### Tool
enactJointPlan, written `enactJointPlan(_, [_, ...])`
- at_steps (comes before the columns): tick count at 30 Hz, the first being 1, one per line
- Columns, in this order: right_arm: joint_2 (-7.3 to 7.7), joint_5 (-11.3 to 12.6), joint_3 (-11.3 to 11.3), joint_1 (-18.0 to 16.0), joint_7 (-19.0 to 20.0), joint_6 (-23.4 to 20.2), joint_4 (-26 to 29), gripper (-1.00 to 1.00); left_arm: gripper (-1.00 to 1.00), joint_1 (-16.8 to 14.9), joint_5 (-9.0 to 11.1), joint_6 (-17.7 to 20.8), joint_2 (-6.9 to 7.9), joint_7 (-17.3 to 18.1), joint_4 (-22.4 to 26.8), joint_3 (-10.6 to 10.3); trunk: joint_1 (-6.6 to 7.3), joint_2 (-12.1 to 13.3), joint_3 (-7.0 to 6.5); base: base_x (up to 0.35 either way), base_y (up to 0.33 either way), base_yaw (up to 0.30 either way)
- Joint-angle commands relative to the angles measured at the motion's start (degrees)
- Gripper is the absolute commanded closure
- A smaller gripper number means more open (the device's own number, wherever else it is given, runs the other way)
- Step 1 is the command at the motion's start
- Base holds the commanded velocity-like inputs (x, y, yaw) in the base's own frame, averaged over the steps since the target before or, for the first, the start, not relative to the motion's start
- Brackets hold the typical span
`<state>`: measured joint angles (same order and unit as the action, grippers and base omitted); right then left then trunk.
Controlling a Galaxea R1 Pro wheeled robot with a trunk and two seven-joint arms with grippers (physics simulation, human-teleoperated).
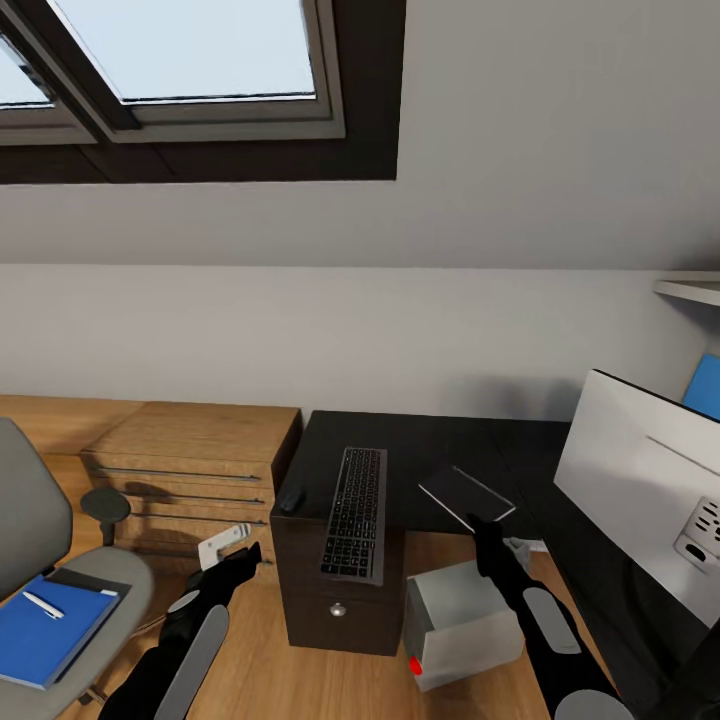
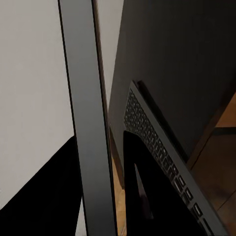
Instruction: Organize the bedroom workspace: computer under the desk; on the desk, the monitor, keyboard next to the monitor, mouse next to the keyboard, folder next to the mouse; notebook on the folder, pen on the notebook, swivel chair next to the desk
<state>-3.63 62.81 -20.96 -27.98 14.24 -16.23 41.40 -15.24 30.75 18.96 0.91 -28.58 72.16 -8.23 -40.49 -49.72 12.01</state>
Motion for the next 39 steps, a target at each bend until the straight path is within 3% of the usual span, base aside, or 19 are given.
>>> enactJointPlan(1, [-0.20,0.4,-0.4,-0.1,0.1,-0.6,0.0,1.00,-1.00,0.0,0.4,0.1,0.07,-0.5,0.1,-0.2,-0.01,-0.1,0.08,0.000,0.000,0.000])
enactJointPlan(20, [-0.77,0.4,-0.4,-0.1,0.1,-0.6,-0.1,1.00,-1.00,0.0,0.4,0.2,0.01,-0.5,1.3,-0.3,-0.01,-0.1,0.08,-0.056,0.040,0.000])
enactJointPlan(39, [-0.77,0.4,-0.4,-0.1,0.1,-0.6,-0.1,1.00,-1.00,0.0,0.4,0.3,-0.12,-0.5,2.1,-0.3,-4.18,-7.7,3.50,0.000,0.000,0.000])
